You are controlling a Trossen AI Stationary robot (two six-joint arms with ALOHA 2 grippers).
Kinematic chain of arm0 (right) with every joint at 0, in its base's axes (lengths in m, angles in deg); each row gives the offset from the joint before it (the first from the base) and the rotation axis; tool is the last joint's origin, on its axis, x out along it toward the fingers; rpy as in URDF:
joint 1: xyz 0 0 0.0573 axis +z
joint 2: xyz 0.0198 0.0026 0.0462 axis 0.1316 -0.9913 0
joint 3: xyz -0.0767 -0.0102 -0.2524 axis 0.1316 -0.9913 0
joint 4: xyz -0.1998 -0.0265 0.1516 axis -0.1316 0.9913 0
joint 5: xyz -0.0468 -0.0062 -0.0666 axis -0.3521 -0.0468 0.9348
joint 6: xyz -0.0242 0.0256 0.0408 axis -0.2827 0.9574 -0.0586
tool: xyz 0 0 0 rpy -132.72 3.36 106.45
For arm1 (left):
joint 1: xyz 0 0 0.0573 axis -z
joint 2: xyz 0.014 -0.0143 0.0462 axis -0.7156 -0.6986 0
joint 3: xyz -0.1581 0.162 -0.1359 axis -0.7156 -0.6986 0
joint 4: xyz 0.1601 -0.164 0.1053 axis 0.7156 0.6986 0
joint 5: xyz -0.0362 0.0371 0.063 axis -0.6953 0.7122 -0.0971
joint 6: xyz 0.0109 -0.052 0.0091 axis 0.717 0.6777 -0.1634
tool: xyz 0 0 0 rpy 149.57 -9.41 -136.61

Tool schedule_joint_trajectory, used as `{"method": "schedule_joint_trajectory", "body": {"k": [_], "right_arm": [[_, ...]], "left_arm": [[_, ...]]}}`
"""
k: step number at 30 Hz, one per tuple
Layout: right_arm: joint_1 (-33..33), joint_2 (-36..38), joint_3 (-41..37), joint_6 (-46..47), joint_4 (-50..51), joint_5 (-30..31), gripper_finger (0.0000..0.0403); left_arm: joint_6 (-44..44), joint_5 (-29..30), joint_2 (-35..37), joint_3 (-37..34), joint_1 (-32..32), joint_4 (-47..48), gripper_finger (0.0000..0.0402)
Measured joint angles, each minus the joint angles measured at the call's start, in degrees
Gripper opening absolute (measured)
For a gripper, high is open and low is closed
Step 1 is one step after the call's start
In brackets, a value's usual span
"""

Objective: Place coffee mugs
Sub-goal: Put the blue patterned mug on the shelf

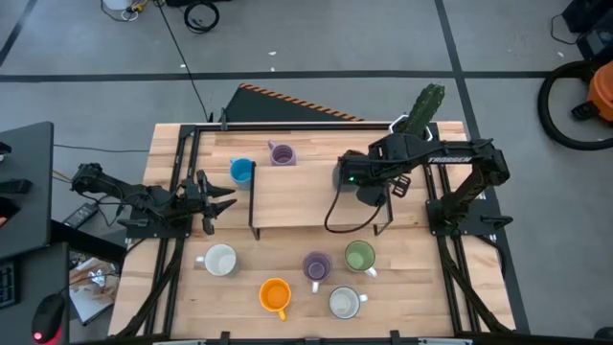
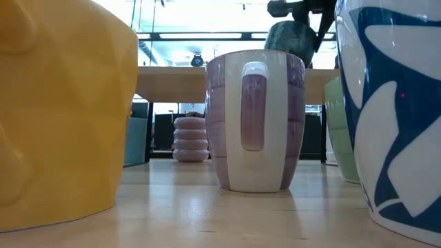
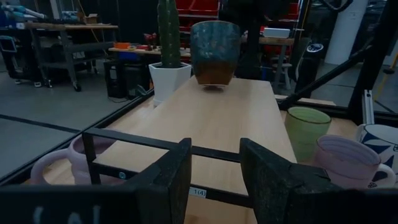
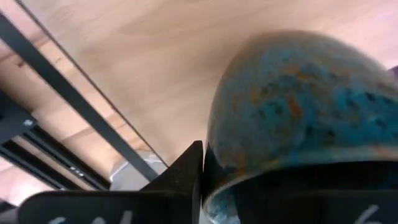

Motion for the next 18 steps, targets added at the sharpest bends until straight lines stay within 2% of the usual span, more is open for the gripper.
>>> {"method": "schedule_joint_trajectory", "body": {"k": [7, 18], "right_arm": [[1.14, 0.07, 0.04, 2.87, -3.58, 3.04, 0.0104], [1.85, 0.07, 0.07, 3.02, -5.24, 3.56, 0.0141]], "left_arm": [[0.04, -0.01, 0.02, 0.0, 0.0, 0.01, 0.0141], [0.02, -0.03, 0.02, 0.0, 0.02, 0.01, 0.0141]]}}
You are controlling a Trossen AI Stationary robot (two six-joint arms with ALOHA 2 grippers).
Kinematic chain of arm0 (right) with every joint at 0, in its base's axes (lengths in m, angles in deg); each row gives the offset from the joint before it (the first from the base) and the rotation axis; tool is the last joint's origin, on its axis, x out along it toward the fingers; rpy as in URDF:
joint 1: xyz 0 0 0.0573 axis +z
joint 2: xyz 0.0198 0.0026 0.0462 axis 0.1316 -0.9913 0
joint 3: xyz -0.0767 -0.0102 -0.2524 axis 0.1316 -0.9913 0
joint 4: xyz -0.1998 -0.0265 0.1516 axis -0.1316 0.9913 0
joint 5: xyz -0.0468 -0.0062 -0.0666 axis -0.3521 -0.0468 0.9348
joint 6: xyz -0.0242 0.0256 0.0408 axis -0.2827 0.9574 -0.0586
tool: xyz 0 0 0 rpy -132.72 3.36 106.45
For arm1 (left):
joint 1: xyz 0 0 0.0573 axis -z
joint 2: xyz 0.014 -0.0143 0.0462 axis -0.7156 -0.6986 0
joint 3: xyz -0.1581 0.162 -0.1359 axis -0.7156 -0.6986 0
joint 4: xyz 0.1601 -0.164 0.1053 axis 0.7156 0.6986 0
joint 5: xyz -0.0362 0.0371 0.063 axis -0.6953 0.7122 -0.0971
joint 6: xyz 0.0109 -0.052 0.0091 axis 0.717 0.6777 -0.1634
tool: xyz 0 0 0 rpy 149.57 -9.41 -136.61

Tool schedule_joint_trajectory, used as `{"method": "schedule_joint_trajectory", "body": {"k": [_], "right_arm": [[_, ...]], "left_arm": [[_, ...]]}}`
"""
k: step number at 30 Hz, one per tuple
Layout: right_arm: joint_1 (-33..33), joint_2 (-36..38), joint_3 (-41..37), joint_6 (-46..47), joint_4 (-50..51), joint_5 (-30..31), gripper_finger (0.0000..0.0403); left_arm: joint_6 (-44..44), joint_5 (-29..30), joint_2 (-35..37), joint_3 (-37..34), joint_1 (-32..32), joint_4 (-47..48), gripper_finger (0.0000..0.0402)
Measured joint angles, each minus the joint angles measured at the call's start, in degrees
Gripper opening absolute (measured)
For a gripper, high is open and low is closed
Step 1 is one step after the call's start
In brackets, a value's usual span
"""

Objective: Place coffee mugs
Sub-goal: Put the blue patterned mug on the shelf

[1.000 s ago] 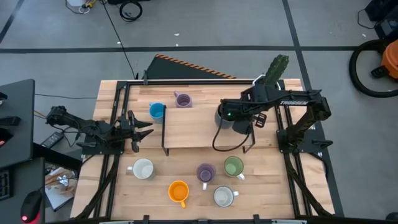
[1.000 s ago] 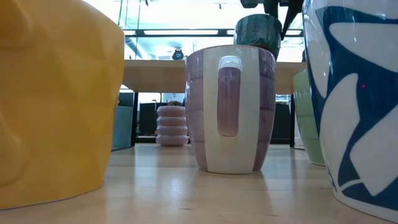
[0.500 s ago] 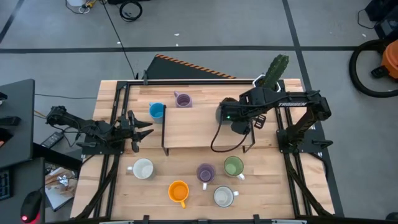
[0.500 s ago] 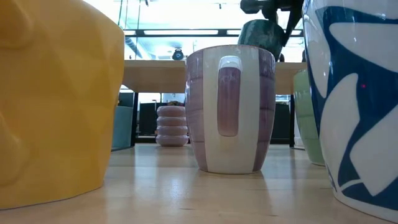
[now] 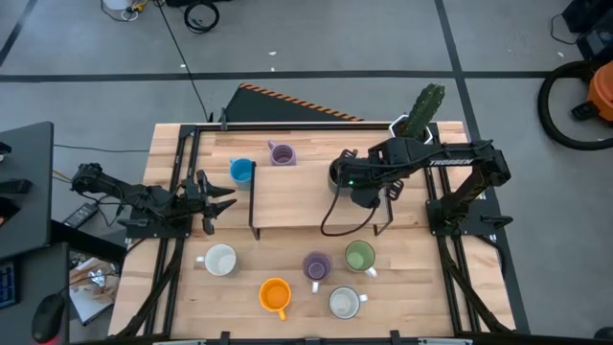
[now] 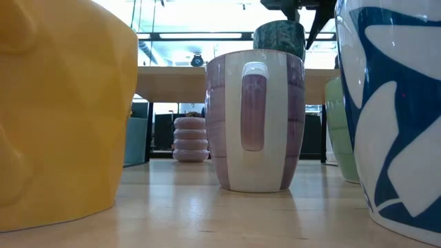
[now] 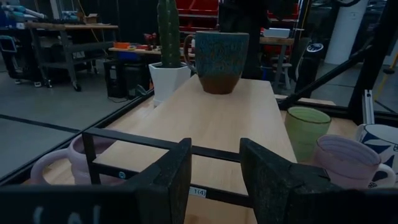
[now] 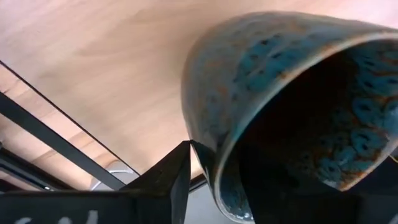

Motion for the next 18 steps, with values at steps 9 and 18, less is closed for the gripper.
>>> {"method": "schedule_joint_trajectory", "body": {"k": [9, 18], "right_arm": [[1.3, 1.26, 0.07, 4.46, -1.67, 1.04, 0.0156], [2.12, 5.46, 0.05, 17.0, -4.74, 0.42, 0.0156]], "left_arm": [[0.02, 0.0, -0.01, 0.0, 0.0, -0.01, 0.0141], [0.04, 0.0, -0.02, 0.0, 0.0, 0.0, 0.0141]]}}
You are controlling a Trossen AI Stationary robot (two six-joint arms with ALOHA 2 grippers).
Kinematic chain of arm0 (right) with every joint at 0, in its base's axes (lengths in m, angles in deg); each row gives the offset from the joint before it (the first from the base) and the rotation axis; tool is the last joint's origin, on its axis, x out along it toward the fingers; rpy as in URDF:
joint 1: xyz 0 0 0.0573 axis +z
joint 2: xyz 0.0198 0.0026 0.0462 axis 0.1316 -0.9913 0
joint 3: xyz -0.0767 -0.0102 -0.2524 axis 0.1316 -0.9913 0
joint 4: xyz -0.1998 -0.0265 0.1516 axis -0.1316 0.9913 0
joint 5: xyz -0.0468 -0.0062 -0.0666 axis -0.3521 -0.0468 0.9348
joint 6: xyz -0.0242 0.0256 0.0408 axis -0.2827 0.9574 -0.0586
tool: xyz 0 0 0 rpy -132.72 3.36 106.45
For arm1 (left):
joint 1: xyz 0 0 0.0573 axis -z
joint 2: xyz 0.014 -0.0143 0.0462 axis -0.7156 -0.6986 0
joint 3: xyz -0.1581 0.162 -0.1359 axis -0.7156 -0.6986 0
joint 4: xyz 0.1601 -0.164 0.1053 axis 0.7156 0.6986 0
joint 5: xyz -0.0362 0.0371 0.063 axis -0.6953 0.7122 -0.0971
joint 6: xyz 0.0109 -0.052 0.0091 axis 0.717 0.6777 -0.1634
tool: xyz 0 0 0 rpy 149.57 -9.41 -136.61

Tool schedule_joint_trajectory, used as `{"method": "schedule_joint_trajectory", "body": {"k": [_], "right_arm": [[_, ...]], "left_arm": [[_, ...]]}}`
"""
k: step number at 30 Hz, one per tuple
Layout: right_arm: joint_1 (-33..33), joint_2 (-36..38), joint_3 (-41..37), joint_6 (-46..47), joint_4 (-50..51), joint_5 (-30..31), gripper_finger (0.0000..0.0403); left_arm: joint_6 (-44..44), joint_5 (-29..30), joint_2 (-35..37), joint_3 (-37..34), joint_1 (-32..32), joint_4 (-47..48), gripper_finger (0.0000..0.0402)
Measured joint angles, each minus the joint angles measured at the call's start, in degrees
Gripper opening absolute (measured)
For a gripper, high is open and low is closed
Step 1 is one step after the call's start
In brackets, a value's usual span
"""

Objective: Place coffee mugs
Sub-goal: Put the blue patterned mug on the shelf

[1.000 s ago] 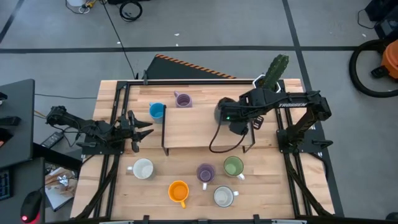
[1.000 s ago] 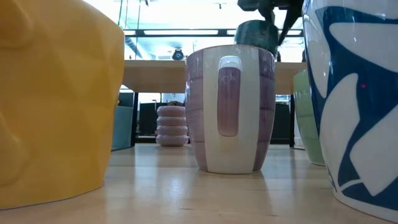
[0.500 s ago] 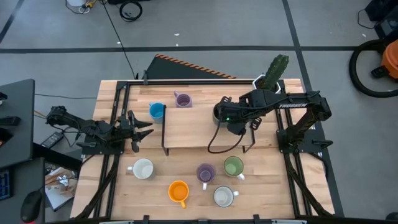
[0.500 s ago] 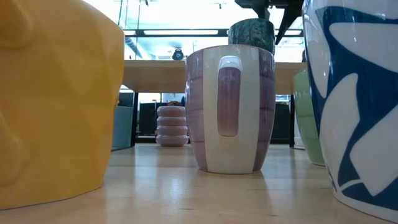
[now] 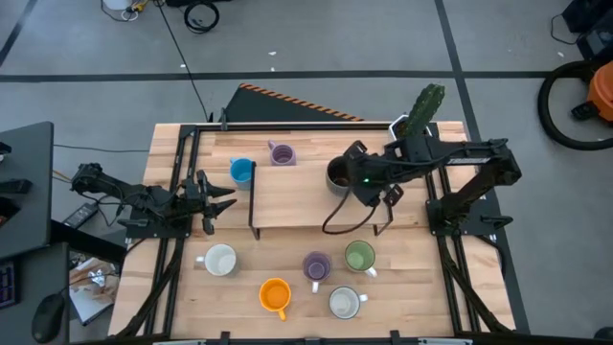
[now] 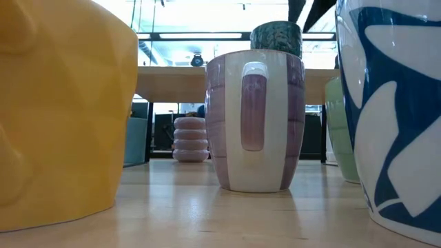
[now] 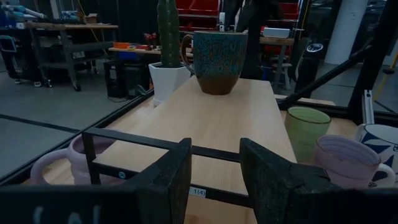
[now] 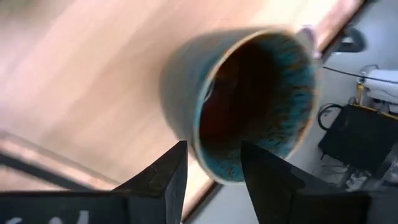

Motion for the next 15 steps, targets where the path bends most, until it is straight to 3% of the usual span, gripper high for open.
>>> {"method": "schedule_joint_trajectory", "body": {"k": [11, 15], "right_arm": [[0.15, 5.0, 0.01, 29.08, -8.72, -3.15, 0.0156], [0.14, 4.84, 0.08, 38.6, -10.21, -7.56, 0.0155]], "left_arm": [[1.2, -0.01, 0.01, 0.0, -0.01, 0.0, 0.0141], [1.75, -0.03, 0.0, 0.0, 0.0, 0.0, 0.0141]]}}
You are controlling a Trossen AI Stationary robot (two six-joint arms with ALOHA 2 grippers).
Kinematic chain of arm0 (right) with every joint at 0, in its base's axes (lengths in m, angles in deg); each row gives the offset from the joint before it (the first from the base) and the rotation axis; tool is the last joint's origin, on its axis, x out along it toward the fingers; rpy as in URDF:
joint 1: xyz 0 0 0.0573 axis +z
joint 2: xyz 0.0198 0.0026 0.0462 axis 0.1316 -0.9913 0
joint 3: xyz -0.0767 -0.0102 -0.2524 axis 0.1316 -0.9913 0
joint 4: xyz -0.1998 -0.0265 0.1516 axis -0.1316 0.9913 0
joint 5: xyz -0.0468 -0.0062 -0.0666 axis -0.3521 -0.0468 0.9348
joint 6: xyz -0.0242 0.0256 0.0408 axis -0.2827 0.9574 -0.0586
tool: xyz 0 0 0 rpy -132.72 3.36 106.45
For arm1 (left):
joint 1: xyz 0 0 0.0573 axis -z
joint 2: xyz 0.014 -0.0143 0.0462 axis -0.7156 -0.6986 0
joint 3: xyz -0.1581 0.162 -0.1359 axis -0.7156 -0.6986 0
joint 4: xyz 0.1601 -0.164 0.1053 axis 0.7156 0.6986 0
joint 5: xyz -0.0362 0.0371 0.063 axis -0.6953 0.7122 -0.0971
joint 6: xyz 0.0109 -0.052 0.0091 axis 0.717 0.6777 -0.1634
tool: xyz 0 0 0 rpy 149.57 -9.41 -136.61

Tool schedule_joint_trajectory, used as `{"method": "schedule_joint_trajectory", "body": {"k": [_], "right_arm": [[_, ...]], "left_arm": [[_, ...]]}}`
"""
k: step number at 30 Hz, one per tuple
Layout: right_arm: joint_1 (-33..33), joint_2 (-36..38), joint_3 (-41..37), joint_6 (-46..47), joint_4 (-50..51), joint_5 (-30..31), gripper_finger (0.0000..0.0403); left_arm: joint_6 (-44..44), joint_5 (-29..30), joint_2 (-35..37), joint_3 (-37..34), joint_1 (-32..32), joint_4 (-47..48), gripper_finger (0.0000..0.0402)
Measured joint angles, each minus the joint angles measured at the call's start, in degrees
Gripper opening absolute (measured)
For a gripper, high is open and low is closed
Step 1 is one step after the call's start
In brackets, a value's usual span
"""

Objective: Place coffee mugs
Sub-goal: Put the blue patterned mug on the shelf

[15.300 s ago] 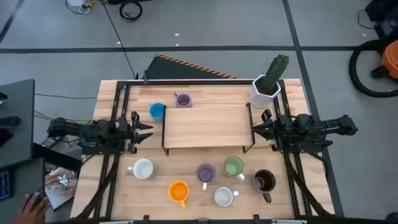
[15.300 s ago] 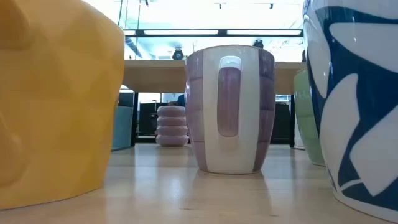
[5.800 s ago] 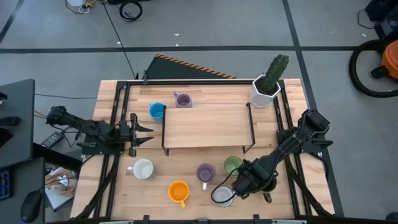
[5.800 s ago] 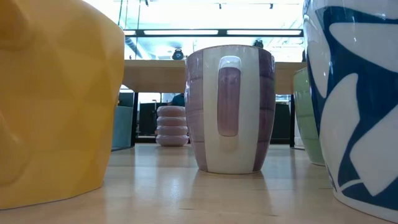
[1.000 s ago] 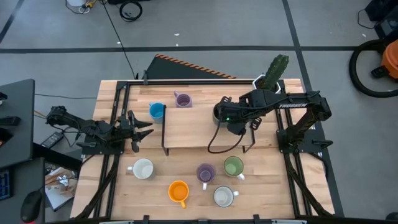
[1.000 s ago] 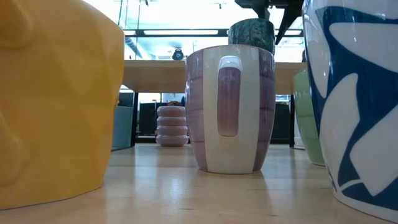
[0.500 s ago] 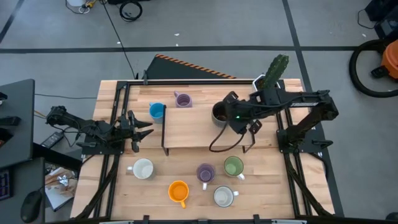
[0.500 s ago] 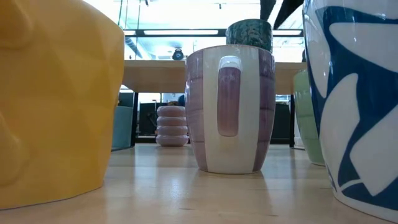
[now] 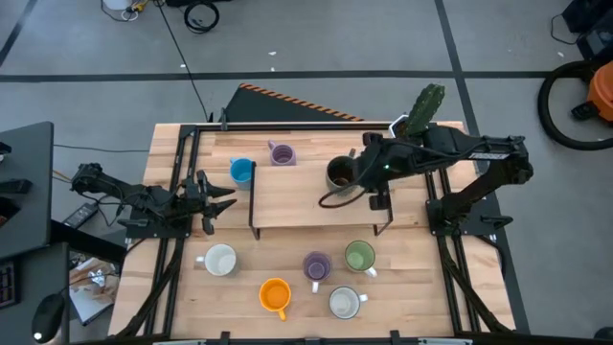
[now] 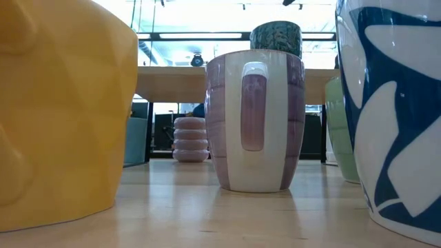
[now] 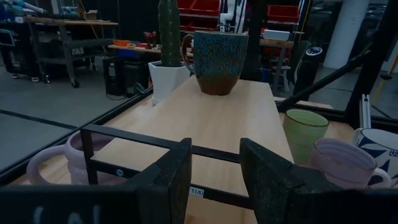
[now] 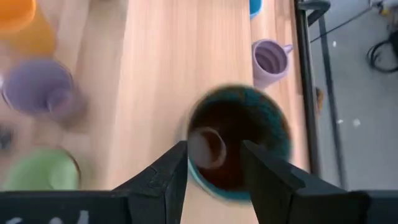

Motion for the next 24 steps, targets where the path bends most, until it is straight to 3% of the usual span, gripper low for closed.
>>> {"method": "schedule_joint_trajectory", "body": {"k": [9, 24], "right_arm": [[1.63, -6.24, -0.09, 3.34, -5.4, 1.9, 0.0155], [1.5, -9.03, -0.06, 8.94, 0.34, 3.47, 0.0155]], "left_arm": [[0.15, -0.02, 0.0, 0.0, -0.02, 0.0, 0.0141], [0.16, -0.02, 0.01, 0.0, -0.01, 0.04, 0.0141]]}}
